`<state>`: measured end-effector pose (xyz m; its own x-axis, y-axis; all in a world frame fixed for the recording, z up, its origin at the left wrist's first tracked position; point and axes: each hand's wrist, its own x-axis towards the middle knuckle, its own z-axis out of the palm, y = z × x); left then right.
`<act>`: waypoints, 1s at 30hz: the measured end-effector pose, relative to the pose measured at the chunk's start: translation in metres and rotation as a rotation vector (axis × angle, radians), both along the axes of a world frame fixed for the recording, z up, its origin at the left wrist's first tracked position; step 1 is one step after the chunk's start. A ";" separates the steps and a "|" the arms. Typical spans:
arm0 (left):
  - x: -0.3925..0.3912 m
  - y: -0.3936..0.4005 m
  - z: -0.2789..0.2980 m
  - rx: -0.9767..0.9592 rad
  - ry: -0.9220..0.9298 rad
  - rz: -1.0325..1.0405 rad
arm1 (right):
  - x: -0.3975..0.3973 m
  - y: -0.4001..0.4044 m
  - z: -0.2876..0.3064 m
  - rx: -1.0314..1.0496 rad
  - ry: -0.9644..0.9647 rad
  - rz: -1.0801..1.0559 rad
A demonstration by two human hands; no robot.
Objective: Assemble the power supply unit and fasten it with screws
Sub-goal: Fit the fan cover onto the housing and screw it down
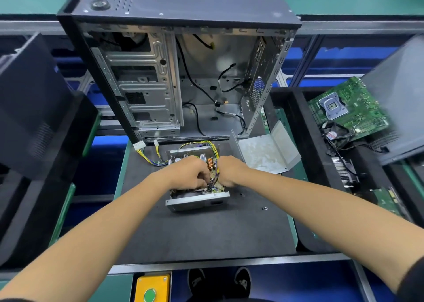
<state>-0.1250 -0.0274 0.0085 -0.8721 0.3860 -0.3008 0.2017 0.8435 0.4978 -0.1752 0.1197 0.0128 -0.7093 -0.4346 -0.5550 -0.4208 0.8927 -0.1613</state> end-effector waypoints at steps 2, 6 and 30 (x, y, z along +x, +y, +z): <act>0.002 0.000 0.000 0.017 0.023 0.022 | 0.000 0.001 0.001 -0.010 -0.001 0.015; 0.002 0.001 0.002 0.080 0.049 0.073 | 0.001 0.005 0.000 -0.050 -0.026 0.044; 0.004 0.000 0.002 -0.010 0.253 0.105 | -0.002 0.014 -0.004 -0.085 -0.166 0.329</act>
